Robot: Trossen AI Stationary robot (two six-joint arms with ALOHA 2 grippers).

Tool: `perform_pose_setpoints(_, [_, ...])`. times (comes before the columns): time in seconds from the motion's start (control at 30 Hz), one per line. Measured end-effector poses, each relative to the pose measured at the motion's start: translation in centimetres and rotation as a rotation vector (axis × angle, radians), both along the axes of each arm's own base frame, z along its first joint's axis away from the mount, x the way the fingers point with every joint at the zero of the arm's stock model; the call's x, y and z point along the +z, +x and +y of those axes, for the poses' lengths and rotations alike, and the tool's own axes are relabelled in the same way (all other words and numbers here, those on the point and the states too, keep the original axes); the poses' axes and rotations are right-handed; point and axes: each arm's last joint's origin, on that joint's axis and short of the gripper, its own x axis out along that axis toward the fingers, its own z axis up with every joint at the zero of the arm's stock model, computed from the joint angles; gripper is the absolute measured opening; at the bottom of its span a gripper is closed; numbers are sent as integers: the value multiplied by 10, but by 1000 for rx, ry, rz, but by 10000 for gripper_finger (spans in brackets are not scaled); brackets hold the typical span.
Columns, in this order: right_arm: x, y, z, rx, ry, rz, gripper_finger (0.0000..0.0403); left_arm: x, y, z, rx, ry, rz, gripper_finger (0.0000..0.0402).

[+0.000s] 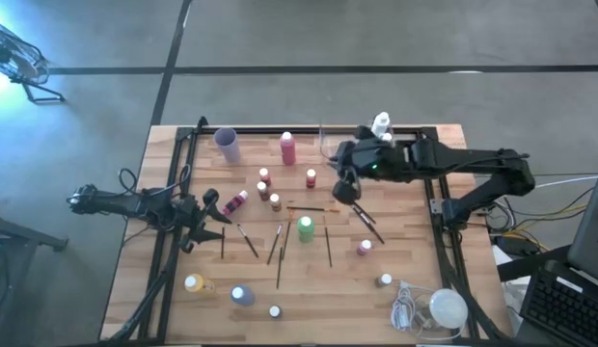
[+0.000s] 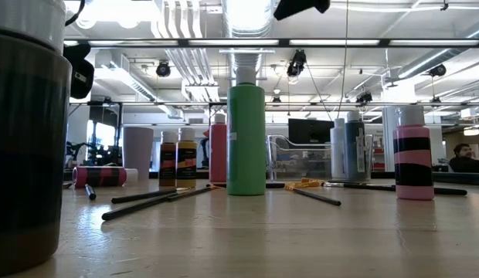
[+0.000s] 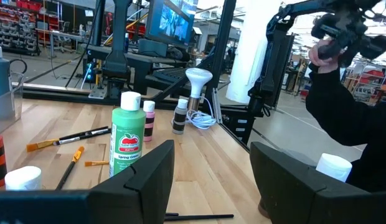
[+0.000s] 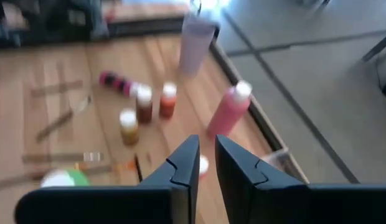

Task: Pick & Place Paint Supplies
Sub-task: Put the pink paint bottle into the transparent bin

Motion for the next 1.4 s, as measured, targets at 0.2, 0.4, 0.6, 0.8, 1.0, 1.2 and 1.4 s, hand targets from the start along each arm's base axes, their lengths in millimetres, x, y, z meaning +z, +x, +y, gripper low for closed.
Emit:
perform_pose_setpoints(0.2, [-15, 8, 4, -15, 37, 105, 38, 0, 0, 0, 0, 0, 0, 216])
perform_pose_setpoints(0.4, [-32, 3, 9, -71, 102, 199, 57, 0, 0, 0, 0, 0, 0, 216])
perform_pose_setpoints(0.6, [-50, 4, 37, 22, 101, 217, 83, 0, 0, 0, 0, 0, 0, 216])
perform_pose_setpoints(0.8, [-57, 0, 75, 132, 100, 218, 100, 0, 0, 0, 0, 0, 0, 216])
perform_pose_setpoints(1.0, [-65, -21, 112, 106, 199, 279, 101, 0, 0, 0, 0, 0, 0, 216])
perform_pose_setpoints(1.2, [-69, -45, 150, 71, 335, 323, 79, 0, 0, 0, 0, 0, 0, 216])
perform_pose_setpoints(1.4, [-75, -62, 172, 30, 398, 332, 71, 0, 0, 0, 0, 0, 0, 216])
